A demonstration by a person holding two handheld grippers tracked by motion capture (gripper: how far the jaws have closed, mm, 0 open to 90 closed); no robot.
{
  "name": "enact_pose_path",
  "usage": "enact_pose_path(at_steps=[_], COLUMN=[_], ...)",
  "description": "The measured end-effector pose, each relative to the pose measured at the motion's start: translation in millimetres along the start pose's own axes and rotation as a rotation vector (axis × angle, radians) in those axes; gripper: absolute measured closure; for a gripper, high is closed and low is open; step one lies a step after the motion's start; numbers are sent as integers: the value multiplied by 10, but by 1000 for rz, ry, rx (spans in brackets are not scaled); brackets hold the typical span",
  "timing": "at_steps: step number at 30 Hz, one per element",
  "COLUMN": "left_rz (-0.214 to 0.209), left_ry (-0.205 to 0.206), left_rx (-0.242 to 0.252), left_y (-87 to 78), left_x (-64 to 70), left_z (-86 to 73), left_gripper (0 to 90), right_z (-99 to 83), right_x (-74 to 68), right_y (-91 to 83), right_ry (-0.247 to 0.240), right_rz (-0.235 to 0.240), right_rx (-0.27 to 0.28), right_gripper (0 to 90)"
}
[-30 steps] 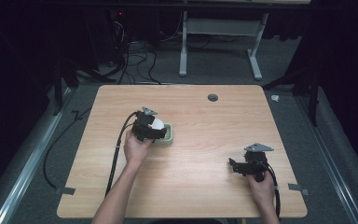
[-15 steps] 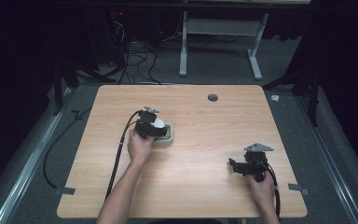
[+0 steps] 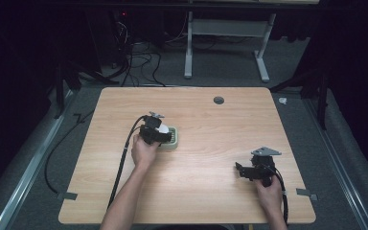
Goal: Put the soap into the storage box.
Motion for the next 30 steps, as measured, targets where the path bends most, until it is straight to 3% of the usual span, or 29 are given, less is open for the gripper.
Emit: enact_pose_path(at_steps=[22, 30], left_rz=[14, -1], left_ry=[18, 3], left_rx=[-21, 23], left_y=[39, -57], left_x=[-7, -32], left_z=[-62, -23], left_gripper=[245, 185], right_z=[0, 0], right_x=[-1, -1], right_y=[0, 0], right_ry=[1, 1], right_rz=[-1, -1], right_rx=[0, 0], right_gripper=[152, 152])
Point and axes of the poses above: each handheld gripper's, and its own axes: y roughly forward along the jaws, z roughly out of its top, x roughly to its right, the point moved 2 cm from there along y, roughly forward along the jaws, and after that the axes turned 2 degrees about -z, right-handed, at the moved point
